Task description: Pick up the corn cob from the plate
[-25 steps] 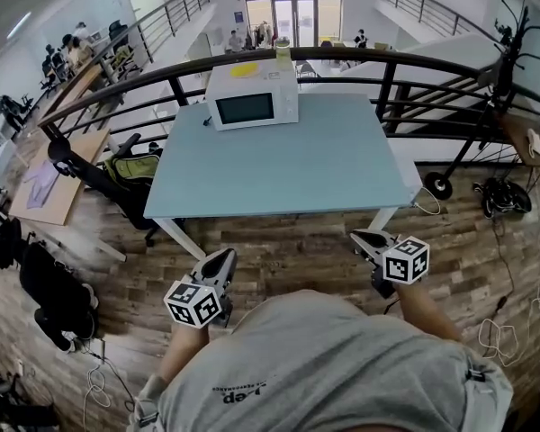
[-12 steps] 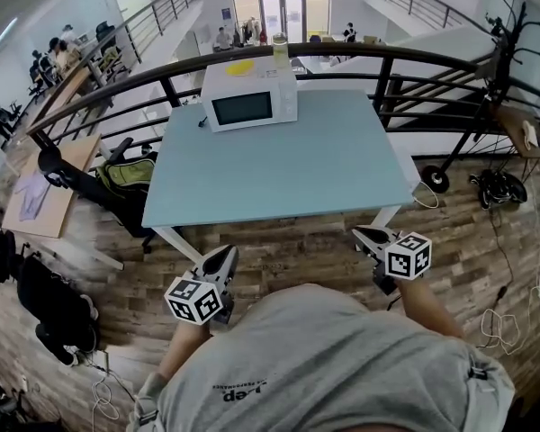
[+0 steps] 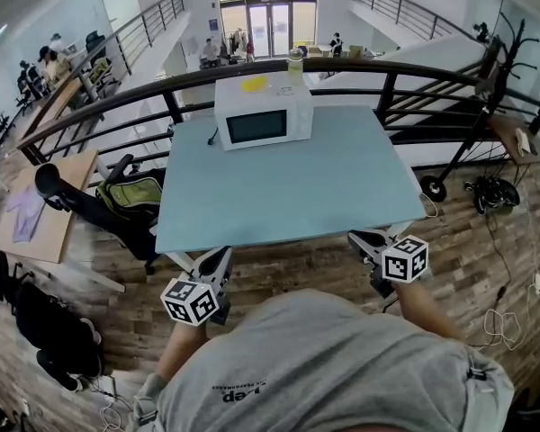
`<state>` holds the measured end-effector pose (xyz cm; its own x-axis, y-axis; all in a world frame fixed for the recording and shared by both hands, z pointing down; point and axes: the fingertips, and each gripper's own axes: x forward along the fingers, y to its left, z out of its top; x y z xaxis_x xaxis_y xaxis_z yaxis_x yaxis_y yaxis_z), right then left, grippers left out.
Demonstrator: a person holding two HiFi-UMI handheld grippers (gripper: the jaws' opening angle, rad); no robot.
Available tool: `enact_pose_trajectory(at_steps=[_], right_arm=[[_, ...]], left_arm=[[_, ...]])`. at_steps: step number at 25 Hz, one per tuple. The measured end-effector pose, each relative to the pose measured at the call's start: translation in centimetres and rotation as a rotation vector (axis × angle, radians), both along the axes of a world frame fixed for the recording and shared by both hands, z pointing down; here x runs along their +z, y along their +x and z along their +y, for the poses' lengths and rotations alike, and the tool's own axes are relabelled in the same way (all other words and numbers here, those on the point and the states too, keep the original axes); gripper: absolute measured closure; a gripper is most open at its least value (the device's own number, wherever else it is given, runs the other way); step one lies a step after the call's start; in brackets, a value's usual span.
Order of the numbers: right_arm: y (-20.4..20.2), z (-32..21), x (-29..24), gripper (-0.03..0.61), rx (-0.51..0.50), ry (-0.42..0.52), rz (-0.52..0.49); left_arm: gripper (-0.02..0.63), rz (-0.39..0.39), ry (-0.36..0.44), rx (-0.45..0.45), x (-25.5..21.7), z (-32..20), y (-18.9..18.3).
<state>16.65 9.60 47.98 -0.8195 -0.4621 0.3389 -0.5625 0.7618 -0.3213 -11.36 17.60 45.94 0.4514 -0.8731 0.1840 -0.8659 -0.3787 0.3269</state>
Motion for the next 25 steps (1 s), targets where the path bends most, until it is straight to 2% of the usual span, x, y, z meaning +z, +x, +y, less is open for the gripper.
enact_pose_trajectory(at_steps=[6,14,20,25], right_arm=[[-6.6,-0.5,0.3,0.563,-0.001,-0.012,0.016],[-12.4,-1.4,0.5,0.563,0.002,-0.022,0.045],[-14.8,-2.3,0.7,0.563,-0.024,-0.022,0.067],[-14.6,-4.2,1.5,0.563,-0.013,-0.041,0.05]], left_arm=[[0.595,0.018,-0.013,0.005,0.7,-0.9,-6.1],[0.595,0.042,-0.015,-0.004,1.4,-1.8,-12.6],[0.595,0.065,-0.043,-0.018,2.8,-2.2,-14.5],[0.595,0.058,-0.052,-0.017,2.9,-3.8,-14.5]])
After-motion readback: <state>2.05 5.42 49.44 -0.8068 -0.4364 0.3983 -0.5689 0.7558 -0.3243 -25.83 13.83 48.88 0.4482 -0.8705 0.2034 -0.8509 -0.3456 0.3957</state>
